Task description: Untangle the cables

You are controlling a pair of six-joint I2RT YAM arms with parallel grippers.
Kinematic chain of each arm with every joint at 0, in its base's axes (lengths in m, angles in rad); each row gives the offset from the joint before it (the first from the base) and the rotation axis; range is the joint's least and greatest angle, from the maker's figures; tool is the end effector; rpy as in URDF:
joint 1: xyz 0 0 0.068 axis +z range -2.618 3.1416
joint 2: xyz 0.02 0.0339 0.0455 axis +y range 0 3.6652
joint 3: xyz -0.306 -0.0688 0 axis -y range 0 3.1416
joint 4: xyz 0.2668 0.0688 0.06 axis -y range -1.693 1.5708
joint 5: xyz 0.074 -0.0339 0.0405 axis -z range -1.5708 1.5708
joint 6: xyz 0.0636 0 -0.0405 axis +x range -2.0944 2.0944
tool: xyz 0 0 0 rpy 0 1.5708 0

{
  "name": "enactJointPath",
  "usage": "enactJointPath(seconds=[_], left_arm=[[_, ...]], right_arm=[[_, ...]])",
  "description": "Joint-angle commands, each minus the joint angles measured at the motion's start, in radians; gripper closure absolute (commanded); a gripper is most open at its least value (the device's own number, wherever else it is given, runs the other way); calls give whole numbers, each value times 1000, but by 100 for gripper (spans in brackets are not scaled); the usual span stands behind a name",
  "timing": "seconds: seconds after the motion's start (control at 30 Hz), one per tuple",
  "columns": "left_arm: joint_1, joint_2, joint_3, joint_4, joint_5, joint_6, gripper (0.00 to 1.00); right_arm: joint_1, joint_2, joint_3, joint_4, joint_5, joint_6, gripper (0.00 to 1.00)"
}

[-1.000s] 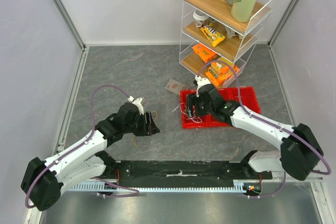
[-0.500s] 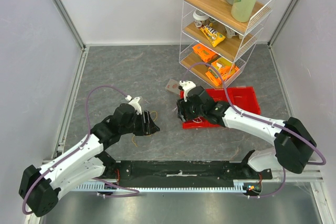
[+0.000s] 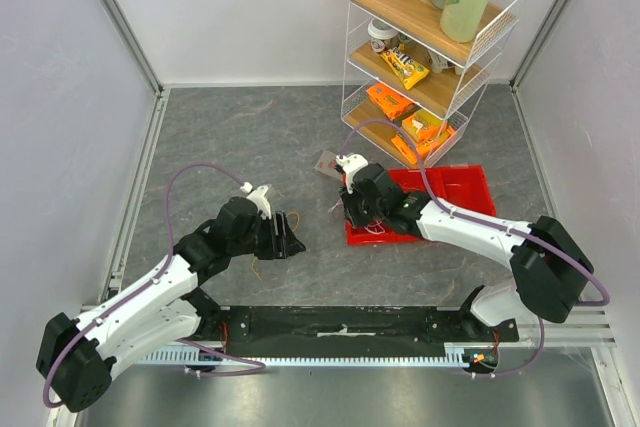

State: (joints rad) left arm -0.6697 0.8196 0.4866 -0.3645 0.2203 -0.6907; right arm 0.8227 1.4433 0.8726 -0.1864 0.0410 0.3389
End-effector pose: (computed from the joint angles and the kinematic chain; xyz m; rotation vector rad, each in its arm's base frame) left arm 0.1381 -0.1271 0.2192 0.1001 2.4357 -0.9239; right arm 0.2318 0.2460 0.2289 -0.5517 2.3241 0.5238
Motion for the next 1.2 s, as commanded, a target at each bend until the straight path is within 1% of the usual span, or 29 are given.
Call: enactJointPath(seconds=[0.0, 0.13, 0.2, 0.4, 0.6, 0.73, 0.93, 1.07, 1.17], left_arm=[[-2, 3, 20, 25, 19, 13, 39], [-2, -3, 24, 25, 25, 10, 39], [-2, -8, 29, 25, 25, 8, 39], [-4, -7, 35, 24, 24, 13, 39], [-4, -8, 37, 21, 30, 11, 39], [-2, -22, 32, 16, 30, 8, 39], [-2, -27, 35, 7, 27, 11, 39], [-2, -4, 23, 27, 14, 11, 39], [-2, 45, 24, 39, 16, 5, 33]], right_arm=[[3, 5, 39, 28, 23, -15, 76], [3, -1, 40, 18, 31, -11, 93], [3, -17, 40, 10, 34, -3, 100], [3, -127, 19, 7, 77, 26, 100], [-2, -178, 3, -50, 172, 43, 100], [-14, -156, -27, -73, 230, 54, 100], [-17, -94, -67, -133, 373, 87, 100], [-17, -57, -55, -107, 318, 92, 100], [-17, -2, -37, -58, 300, 84, 100]])
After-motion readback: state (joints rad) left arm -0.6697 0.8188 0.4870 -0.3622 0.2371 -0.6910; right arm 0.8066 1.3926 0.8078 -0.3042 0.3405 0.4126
